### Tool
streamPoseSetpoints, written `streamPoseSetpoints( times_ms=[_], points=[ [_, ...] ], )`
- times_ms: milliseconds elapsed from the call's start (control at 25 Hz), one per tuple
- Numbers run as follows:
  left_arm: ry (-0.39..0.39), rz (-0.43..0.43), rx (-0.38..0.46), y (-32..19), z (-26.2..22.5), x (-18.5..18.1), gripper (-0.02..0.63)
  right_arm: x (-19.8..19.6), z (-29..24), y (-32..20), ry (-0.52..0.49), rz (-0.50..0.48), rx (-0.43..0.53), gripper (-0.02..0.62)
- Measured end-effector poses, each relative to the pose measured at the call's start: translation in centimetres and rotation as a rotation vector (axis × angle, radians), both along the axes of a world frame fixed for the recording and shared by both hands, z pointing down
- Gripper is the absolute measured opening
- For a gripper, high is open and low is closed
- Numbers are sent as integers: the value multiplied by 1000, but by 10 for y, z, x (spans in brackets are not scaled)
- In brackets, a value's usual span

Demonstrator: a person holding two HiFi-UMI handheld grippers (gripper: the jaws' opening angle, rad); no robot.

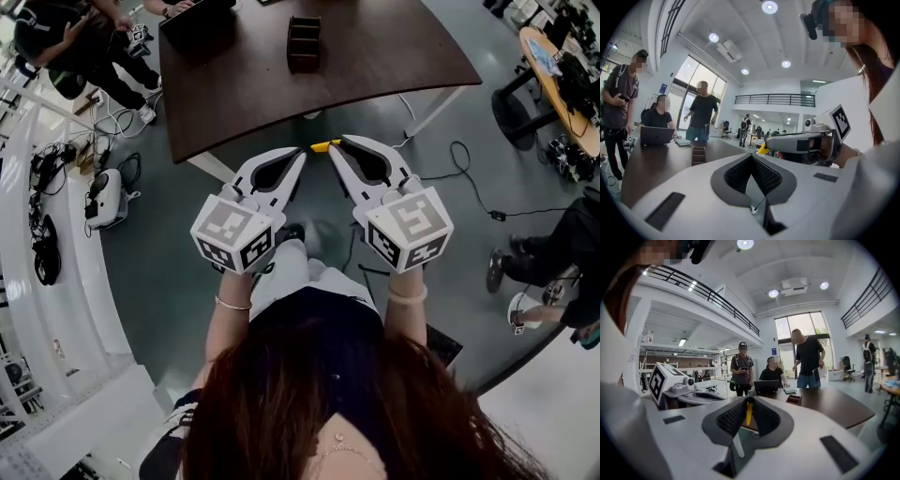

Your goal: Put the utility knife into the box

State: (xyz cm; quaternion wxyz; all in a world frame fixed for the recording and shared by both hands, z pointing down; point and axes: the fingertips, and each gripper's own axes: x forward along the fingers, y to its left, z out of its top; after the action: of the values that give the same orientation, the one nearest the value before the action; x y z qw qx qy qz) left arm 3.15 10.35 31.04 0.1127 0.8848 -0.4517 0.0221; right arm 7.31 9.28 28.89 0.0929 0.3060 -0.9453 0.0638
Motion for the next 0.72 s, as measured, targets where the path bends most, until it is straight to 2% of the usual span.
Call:
streamPoseSetpoints(
  times_ms=[200,480,720],
  points=[
    [2,8,-8,-42,8,-13,-6,-10,2,-37,-26,6,-5,51],
    [14,36,-1,-108,9,-52,-6,-47,2,-101,11,56,10,52],
    [21,66,-10,-150,13,-61,-6,-57,4,-145,36,112,7,51]
  ],
)
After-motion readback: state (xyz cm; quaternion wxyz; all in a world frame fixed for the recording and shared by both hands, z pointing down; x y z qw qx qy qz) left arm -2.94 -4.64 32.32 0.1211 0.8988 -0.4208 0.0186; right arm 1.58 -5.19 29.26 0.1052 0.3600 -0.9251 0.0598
